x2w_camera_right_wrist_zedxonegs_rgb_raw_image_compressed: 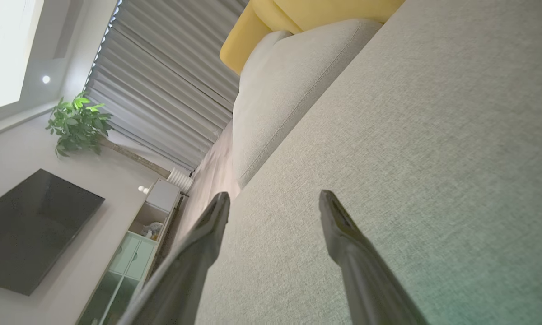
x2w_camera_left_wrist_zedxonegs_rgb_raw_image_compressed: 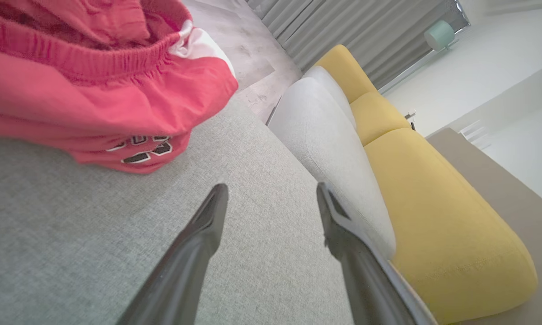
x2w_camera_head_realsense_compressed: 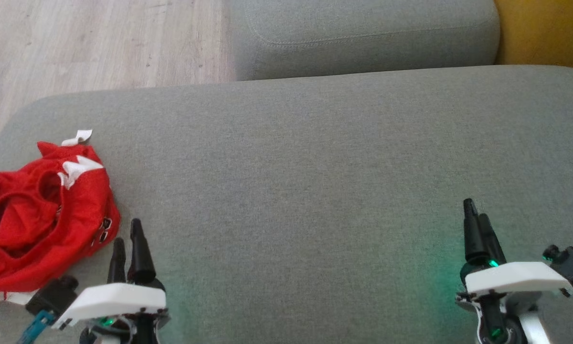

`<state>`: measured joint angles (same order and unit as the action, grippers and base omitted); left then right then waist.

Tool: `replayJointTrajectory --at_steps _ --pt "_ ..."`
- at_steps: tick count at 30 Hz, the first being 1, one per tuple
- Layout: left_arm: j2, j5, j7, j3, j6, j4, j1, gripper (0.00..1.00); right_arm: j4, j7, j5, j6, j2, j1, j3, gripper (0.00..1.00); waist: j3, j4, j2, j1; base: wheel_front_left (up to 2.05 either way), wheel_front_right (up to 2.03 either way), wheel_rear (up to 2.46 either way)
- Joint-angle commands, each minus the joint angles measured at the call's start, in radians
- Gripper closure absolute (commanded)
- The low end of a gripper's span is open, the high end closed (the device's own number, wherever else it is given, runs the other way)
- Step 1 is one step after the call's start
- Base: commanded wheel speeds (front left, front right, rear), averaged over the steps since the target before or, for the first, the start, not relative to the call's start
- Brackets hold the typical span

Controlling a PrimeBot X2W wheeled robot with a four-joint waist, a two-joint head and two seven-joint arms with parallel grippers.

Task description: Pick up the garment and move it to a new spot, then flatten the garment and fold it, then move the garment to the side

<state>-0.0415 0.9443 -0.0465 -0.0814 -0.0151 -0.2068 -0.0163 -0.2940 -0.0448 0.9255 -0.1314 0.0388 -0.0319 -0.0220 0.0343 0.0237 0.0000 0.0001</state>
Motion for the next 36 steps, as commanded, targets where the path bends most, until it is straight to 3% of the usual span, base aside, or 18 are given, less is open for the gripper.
replayJointTrajectory --at_steps 1,36 --pt "-0.005 -0.034 -0.015 0.002 0.01 0.042 -0.051 0.0 0.039 -0.015 -0.034 0.0 0.007 -0.052 -0.018 0.0 0.0 0.0 0.0 -0.0001 0.0 0.0 0.0" --pt "-0.007 -0.498 -0.117 -0.101 0.015 0.108 -0.058 0.0 0.032 -0.119 -0.476 0.001 0.009 -0.076 -0.125 0.0 -0.005 0.006 0.0 -0.0001 0.0 0.0 0.0"
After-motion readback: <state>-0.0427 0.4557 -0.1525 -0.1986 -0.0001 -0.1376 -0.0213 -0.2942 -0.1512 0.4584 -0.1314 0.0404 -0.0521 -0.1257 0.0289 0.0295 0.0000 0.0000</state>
